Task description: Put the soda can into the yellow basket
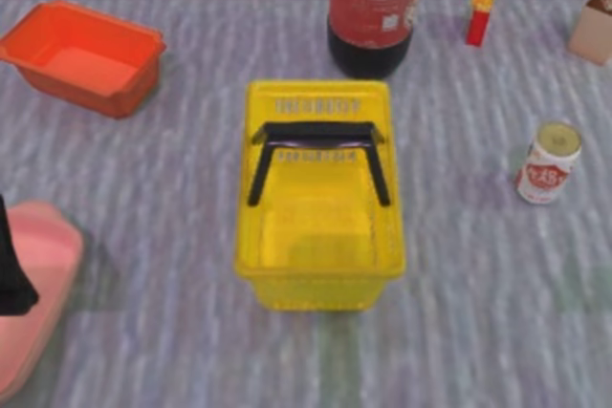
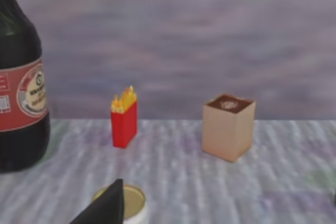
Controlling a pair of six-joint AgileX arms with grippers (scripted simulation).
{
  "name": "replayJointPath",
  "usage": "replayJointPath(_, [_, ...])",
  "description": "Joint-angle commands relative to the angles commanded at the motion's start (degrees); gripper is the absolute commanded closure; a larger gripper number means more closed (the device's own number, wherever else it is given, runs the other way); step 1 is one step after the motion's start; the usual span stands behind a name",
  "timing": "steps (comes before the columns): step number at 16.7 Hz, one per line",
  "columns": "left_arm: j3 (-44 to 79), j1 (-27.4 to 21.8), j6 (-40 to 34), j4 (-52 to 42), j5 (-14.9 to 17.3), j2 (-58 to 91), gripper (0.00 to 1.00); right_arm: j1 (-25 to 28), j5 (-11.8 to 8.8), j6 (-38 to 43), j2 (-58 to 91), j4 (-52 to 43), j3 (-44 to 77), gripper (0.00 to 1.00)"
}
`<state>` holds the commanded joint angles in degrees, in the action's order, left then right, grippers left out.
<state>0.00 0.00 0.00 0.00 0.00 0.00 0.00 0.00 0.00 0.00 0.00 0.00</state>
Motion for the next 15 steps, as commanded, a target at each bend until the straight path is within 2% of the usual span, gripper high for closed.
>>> replayJointPath(4, [0.0,0.0,0.0,0.0,0.0,0.0,0.00,0.4,-0.2,-0.6,1.7,-1.2,1.7,0.00])
replayJointPath(7, [0.0,0.0,0.0,0.0,0.0,0.0,0.00,1.6,-0.8,-3.0,8.9,-5.7,8.4,0.00])
replayJointPath(15, [0.0,0.0,0.0,0.0,0.0,0.0,0.00,4.6,-0.6,-14.0,49.7,-27.9,42.7,0.00])
